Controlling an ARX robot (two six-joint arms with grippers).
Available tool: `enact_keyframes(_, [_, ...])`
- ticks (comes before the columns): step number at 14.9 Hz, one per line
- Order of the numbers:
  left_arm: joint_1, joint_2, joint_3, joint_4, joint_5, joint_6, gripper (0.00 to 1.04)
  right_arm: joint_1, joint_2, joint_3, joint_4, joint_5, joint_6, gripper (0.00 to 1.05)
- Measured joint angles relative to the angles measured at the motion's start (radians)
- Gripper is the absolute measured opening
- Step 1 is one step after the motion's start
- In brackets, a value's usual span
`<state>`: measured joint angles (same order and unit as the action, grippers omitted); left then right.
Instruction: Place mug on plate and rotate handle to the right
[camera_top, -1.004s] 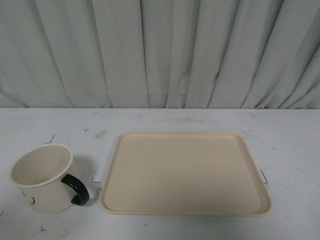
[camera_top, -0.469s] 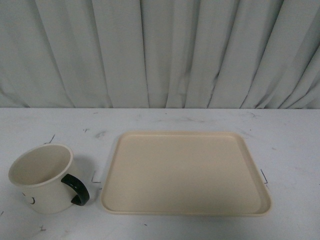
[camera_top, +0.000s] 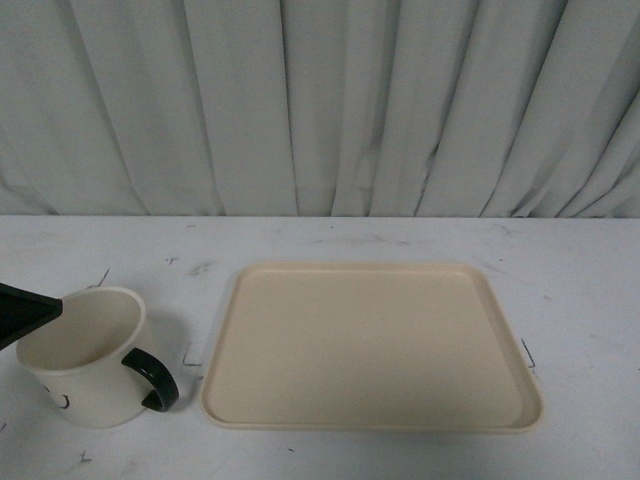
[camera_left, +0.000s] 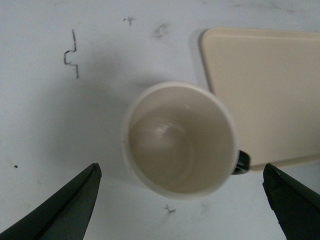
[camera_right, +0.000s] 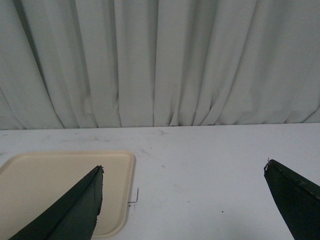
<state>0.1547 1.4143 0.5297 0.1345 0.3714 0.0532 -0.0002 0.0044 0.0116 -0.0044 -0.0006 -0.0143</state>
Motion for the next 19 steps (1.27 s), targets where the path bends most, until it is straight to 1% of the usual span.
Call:
enact_keyframes(2, [0.029, 0.089, 0.027, 0.002, -0.006, 0.022, 0.98, 0.000, 0.000, 0.000, 0.000, 0.000, 0.000, 0.98])
enact_keyframes(5, [0.029, 0.194, 0.058, 0.039, -0.016, 0.033, 0.98, 0.000, 0.000, 0.000, 0.000, 0.000, 0.000, 0.98])
enact_keyframes(7, [0.007, 0.239, 0.072, 0.076, -0.045, 0.030, 0.98, 0.000, 0.000, 0.000, 0.000, 0.000, 0.000, 0.98])
enact_keyframes(8, [-0.010, 0.263, 0.076, 0.108, -0.076, 0.029, 0.98, 0.000, 0.000, 0.000, 0.000, 0.000, 0.000, 0.98])
enact_keyframes(9, [-0.034, 0.290, 0.072, 0.180, -0.107, 0.034, 0.98, 0.000, 0.000, 0.000, 0.000, 0.000, 0.000, 0.98])
enact_keyframes(10, [-0.052, 0.314, 0.078, 0.213, -0.114, 0.034, 0.98, 0.000, 0.000, 0.000, 0.000, 0.000, 0.000, 0.98])
enact_keyframes(11, [-0.069, 0.346, 0.089, 0.227, -0.126, 0.034, 0.93, 0.000, 0.000, 0.000, 0.000, 0.000, 0.000, 0.98])
enact_keyframes(12, [-0.076, 0.383, 0.099, 0.241, -0.150, 0.031, 0.82, 0.000, 0.000, 0.000, 0.000, 0.000, 0.000, 0.98])
enact_keyframes(15, [-0.076, 0.410, 0.108, 0.248, -0.158, 0.006, 0.49, 0.000, 0.000, 0.000, 0.000, 0.000, 0.000, 0.98])
enact_keyframes(17, [-0.079, 0.399, 0.095, 0.309, -0.166, -0.001, 0.29, 0.000, 0.000, 0.000, 0.000, 0.000, 0.000, 0.98])
enact_keyframes(19, [-0.094, 0.326, 0.074, 0.265, -0.167, 0.000, 0.08, 0.000, 0.000, 0.000, 0.000, 0.000, 0.000, 0.98])
